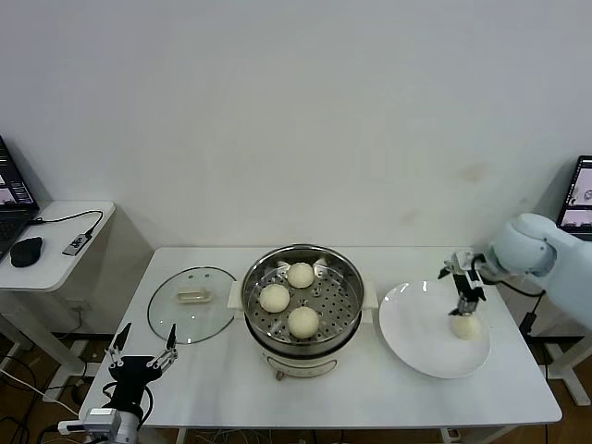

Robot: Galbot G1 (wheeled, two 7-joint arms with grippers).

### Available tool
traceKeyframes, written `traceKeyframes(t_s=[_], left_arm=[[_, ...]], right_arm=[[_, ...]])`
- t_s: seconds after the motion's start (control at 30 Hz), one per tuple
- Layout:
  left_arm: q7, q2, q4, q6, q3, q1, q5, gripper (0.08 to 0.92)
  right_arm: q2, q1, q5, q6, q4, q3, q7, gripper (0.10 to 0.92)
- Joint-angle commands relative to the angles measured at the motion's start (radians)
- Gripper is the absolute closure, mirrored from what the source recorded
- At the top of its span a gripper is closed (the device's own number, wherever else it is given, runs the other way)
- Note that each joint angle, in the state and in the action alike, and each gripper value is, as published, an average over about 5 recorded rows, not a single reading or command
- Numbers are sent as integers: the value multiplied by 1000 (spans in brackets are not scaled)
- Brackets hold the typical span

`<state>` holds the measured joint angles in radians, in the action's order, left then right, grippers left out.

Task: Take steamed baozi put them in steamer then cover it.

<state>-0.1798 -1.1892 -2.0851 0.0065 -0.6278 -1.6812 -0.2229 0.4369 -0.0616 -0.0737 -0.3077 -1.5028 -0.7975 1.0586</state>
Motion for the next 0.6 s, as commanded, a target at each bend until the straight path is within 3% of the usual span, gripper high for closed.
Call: traceKeyframes(t_s=[0.03,0.6], left_arm=[[1,-5,-6,0,0,-6,3,177],[2,-10,-8,1,-8,-11,6,177]], right_arm=[[-18,304,-151,13,101,247,1,203],[156,362,-263,51,306,309,-19,203]])
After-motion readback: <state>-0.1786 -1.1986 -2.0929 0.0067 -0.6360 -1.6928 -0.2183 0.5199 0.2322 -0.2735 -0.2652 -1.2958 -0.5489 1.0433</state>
